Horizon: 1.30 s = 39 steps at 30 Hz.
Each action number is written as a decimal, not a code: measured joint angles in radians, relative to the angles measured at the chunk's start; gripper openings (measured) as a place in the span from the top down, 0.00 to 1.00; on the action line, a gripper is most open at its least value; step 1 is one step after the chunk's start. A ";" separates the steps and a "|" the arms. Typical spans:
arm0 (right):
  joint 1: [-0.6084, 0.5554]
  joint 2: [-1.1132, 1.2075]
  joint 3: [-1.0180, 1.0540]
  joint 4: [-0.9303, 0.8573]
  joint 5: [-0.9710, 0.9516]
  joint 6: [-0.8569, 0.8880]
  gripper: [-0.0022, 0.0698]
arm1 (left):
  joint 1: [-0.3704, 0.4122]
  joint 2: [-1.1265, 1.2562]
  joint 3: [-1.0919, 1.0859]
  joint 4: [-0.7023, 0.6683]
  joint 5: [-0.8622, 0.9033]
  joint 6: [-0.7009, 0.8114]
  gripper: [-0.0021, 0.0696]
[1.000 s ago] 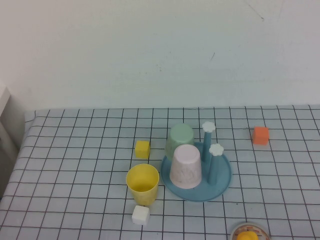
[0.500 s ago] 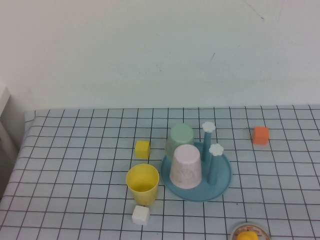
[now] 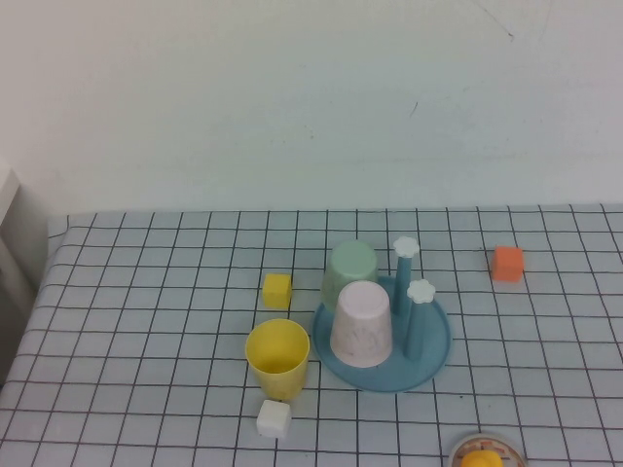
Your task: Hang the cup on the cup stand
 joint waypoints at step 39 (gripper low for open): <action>0.207 1.459 -0.997 0.935 1.323 -1.440 0.97 | 0.000 0.316 -0.366 -0.179 1.065 0.020 0.97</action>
